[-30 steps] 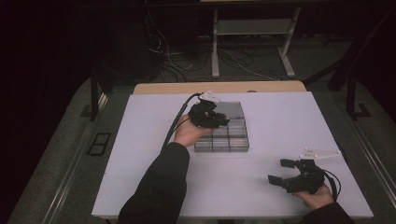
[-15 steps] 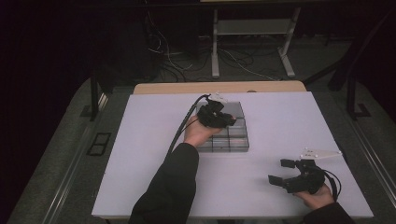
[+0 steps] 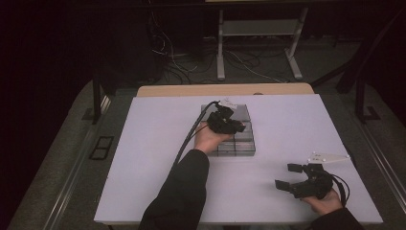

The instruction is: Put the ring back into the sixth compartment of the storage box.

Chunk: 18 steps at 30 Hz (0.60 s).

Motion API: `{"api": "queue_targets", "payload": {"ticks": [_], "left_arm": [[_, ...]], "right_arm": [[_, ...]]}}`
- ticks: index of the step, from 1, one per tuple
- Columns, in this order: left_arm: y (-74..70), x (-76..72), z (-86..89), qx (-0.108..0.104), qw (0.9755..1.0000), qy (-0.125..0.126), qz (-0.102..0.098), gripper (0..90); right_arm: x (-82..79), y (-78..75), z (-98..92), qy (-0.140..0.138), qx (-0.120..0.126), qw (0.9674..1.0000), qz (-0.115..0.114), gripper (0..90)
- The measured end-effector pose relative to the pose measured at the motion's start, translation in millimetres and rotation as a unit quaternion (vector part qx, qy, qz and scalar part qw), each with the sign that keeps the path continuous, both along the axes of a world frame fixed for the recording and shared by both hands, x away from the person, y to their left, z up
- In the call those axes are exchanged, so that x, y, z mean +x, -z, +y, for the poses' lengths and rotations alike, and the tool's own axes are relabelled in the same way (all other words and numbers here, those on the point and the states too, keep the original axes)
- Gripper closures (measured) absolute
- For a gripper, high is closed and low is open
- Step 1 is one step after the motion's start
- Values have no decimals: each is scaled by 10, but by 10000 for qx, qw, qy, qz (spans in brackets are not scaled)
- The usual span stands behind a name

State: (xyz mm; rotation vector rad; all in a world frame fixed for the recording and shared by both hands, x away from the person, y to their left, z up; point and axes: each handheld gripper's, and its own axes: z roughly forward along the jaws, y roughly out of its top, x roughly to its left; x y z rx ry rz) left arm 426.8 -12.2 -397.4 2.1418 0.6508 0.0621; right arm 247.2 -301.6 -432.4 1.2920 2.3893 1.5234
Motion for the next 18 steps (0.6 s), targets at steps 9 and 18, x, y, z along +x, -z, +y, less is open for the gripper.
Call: {"api": "queue_targets", "payload": {"ticks": [9,18], "left_arm": [[132,22,-72,113,9999,-29,108,697],[215,85,-80,179,9994,-121,274,697]], "right_arm": [[-1,-2,-3,-6,8,10000,4,6],[-5,-6,-4,-6,26,10000,8,6]]}}
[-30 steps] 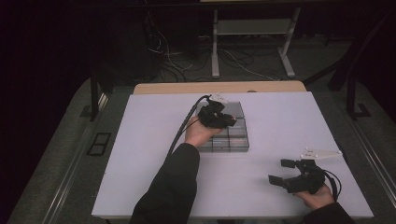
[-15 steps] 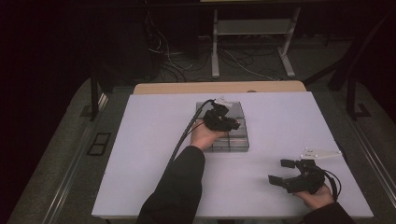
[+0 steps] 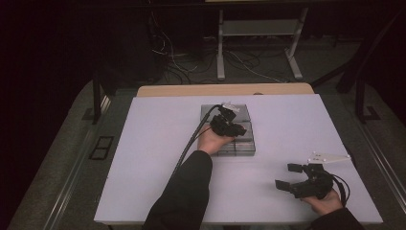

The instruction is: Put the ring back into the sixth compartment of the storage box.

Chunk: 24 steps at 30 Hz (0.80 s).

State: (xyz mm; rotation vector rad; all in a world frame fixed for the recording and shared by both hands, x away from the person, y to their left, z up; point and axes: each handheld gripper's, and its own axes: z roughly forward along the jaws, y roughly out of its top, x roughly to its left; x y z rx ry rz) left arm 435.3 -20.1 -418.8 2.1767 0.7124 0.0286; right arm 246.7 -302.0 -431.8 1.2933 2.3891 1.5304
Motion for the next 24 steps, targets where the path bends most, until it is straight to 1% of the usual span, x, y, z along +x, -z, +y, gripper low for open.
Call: {"api": "queue_targets", "payload": {"ticks": [1,2,5,6,9,12,15,17,19,22,24], "left_arm": [[5,11,6,-5,10000,-13,17,696],[4,21,18,5,10000,-17,84,693],[12,45,42,-102,9998,-68,153,655],[10,47,49,-90,9998,-67,184,644],[5,46,57,-138,9997,-51,214,612],[-10,31,72,-146,9997,-48,190,597],[-16,8,98,-245,9995,-66,196,582],[-21,-8,116,-273,9994,-87,214,553],[-30,-27,138,-322,9992,-150,184,511],[-56,-50,189,-400,9990,-126,140,499],[-82,-69,218,-421,9989,-158,126,479]], "right_arm": [[1,0,-1,2,6,10000,-6,6],[1,-1,-2,-4,4,10000,-5,6],[1,-1,-2,-5,3,10000,-5,6],[1,0,-1,-3,9,10000,-8,6],[2,-1,-1,-1,-1,10000,4,6],[3,-1,5,-9,-13,10000,-17,6],[1,-6,9,-19,-31,10000,-25,6],[1,-7,12,-13,-29,10000,-9,6],[3,-6,14,-15,-33,10000,-10,6],[3,-17,18,2,-43,10000,-48,6],[3,-27,21,0,-33,10000,-75,6]]}}
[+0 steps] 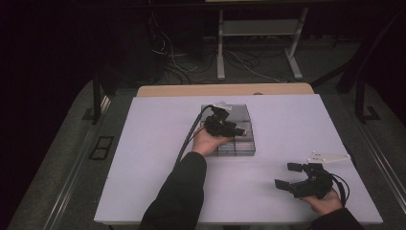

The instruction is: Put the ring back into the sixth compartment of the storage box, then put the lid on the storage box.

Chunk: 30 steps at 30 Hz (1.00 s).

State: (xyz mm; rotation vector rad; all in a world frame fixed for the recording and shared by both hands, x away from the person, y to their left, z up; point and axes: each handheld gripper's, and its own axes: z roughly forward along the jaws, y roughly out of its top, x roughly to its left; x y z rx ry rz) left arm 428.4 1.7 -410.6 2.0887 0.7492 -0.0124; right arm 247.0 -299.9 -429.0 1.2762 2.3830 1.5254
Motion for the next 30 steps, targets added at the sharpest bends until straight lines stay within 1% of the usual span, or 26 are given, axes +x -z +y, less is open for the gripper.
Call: {"api": "queue_targets", "payload": {"ticks": [4,5,6,9,12,13,15,16,18,19,20,22,24,26,27,30], "left_arm": [[-66,-17,63,8,10000,-32,9,418],[-82,-23,76,-19,10000,-57,1,404],[-96,-31,91,-47,10000,-72,-1,397],[-137,-53,136,-40,9999,-96,10,370],[-178,-60,179,-61,9999,-116,16,340],[-193,-64,192,-89,9999,-137,13,333],[-219,-68,213,-171,9996,-202,37,314],[-233,-66,231,-159,9997,-190,33,302],[-254,-72,259,-201,9996,-181,46,287],[-265,-70,279,-206,9997,-142,69,286],[-274,-75,291,-255,9995,-149,116,277],[-299,-76,323,-219,9996,-126,90,250],[-327,-82,355,-204,9996,-185,74,223],[-355,-85,392,-246,9993,-270,74,202],[-367,-88,405,-326,9989,-323,90,185],[-400,-92,460,-379,9986,-366,83,160]], "right_arm": [[6,-11,12,-1,-24,10000,22,6],[11,-9,13,-9,-26,10000,-6,6],[15,-13,12,-23,-39,10000,1,6],[29,-28,19,-2,-5,10000,12,6],[63,-48,35,-18,-7,10000,-22,6],[74,-62,39,-28,-39,10000,-6,6],[102,-80,45,-23,-29,10000,-25,6],[117,-90,43,-28,-41,10000,-19,6],[147,-99,38,-22,-61,10000,-26,6],[161,-100,35,-17,-59,10000,-3,6],[177,-100,33,-15,-60,10000,7,6],[211,-100,28,-20,-77,10000,36,6],[246,-109,19,-22,-103,9999,35,6],[285,-125,14,-11,-128,9999,34,7],[303,-135,14,-8,-142,9999,30,7],[352,-174,15,-28,-174,9998,28,7]]}}
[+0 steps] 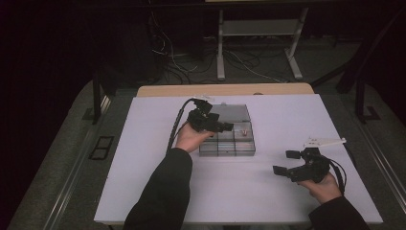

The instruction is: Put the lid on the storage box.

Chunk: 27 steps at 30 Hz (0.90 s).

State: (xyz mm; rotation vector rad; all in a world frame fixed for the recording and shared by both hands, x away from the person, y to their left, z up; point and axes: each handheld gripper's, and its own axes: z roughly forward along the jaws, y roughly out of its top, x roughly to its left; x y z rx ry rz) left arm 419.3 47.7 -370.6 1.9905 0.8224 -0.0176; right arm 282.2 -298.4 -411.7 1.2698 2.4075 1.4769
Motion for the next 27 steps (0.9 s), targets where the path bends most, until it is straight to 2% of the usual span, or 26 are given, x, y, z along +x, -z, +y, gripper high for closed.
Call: {"api": "queue_targets", "payload": {"ticks": [3,8,13,17,27], "left_arm": [[-22,7,52,38,10000,-86,-23,130],[-46,51,133,-86,9997,-225,37,115],[-99,93,195,94,9992,-380,73,0],[-143,101,270,22,9989,-470,20,0],[-184,131,471,73,9982,-596,-17,0]], "right_arm": [[49,-51,14,-25,-63,10000,-9,6],[169,-128,58,-75,-163,9998,-6,6],[312,-214,128,-120,-296,9995,-29,7],[421,-310,180,-168,-381,9991,-46,7],[649,-476,284,-183,-520,9985,-50,7]]}}
